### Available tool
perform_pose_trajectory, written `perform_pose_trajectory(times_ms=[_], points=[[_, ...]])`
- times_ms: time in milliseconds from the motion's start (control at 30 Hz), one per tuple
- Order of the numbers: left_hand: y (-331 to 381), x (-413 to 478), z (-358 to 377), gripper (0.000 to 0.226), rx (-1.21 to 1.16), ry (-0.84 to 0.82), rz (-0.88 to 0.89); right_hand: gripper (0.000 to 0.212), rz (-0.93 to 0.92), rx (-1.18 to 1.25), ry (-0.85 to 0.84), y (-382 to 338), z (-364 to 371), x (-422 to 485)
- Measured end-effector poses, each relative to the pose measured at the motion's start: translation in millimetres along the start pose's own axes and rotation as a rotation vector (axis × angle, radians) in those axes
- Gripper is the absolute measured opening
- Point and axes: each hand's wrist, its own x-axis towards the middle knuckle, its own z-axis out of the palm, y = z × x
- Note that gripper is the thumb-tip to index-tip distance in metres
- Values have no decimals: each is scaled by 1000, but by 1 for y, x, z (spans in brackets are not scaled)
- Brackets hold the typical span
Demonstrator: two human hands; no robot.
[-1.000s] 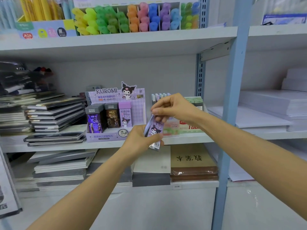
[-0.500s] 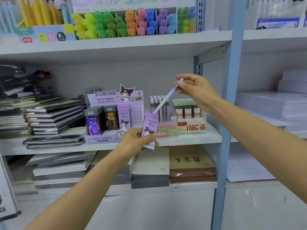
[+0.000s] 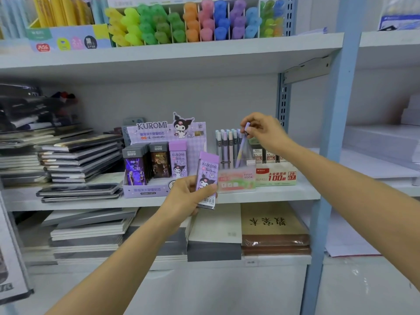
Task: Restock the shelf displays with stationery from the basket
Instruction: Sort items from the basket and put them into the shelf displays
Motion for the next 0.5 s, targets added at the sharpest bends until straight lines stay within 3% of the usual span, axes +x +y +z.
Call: perform_pose_trajectory(times_ms=[267,500], points=[[-1,5,2,16,-8,5,7,19,9,76,-198,-3,-8,4],[-4,6,4,19,-21,-2,15,16,12,103,-44,7,0,6]])
